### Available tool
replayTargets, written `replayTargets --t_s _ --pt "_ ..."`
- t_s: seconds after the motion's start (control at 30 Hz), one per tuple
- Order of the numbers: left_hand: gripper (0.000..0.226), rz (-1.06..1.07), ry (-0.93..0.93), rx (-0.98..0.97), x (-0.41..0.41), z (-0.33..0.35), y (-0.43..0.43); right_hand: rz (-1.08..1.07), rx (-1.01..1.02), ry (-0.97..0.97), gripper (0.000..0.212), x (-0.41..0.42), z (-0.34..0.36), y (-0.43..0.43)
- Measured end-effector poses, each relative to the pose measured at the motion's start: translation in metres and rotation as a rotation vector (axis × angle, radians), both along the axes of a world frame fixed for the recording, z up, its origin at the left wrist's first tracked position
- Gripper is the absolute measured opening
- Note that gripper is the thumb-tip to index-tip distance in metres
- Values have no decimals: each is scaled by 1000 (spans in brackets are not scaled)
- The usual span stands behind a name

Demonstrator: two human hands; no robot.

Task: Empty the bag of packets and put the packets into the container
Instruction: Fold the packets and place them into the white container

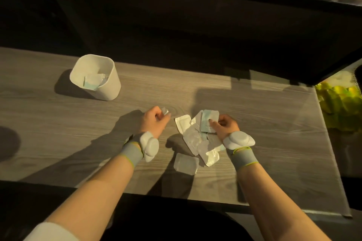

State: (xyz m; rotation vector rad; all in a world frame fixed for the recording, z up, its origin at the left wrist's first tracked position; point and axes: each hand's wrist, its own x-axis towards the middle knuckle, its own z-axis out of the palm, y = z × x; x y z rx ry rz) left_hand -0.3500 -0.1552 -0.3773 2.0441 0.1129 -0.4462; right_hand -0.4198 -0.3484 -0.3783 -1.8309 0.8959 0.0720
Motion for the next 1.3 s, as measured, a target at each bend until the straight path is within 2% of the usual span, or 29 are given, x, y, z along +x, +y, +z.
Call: replayTargets --t_s 0.1,0.23,0.33,0.53,0.63,0.73,0.83,0.9,0.97,1.07,1.2,1.27,1.3 --pt "46 74 82 -31 -4 -1 -11 36 2 26 8 7 -4 5" --pt "23 54 69 -31 -7 -7 -11 160 -120 129 12 20 -1 17" --pt "45 87 179 -112 -6 -9 -9 209 -170 183 11 27 -1 23" --pt "18 219 323 -235 -2 -3 -15 67 -92 -2 11 21 -2 13" --pt "13 251 379 -312 0 -1 -24 18 -71 16 16 16 0 4" --pt "17 347 421 -290 2 -4 -28 97 -53 132 9 17 2 3" --pt "19 280 400 -175 3 -11 -25 157 -69 145 6 23 2 13" --pt "28 283 399 -187 5 -13 -24 231 -142 160 10 30 2 24" --pt "29 297 365 -214 6 -11 -26 347 -195 162 14 36 3 33" --pt "32 290 252 -60 3 -4 -21 467 -252 183 12 40 2 34" --pt "32 260 227 -104 1 -5 -13 267 -155 105 15 38 2 19" --pt "36 300 280 -211 3 -5 -16 212 -59 78 23 36 7 17" --pt "36 349 334 -301 4 -4 -18 201 49 57 20 34 10 19"
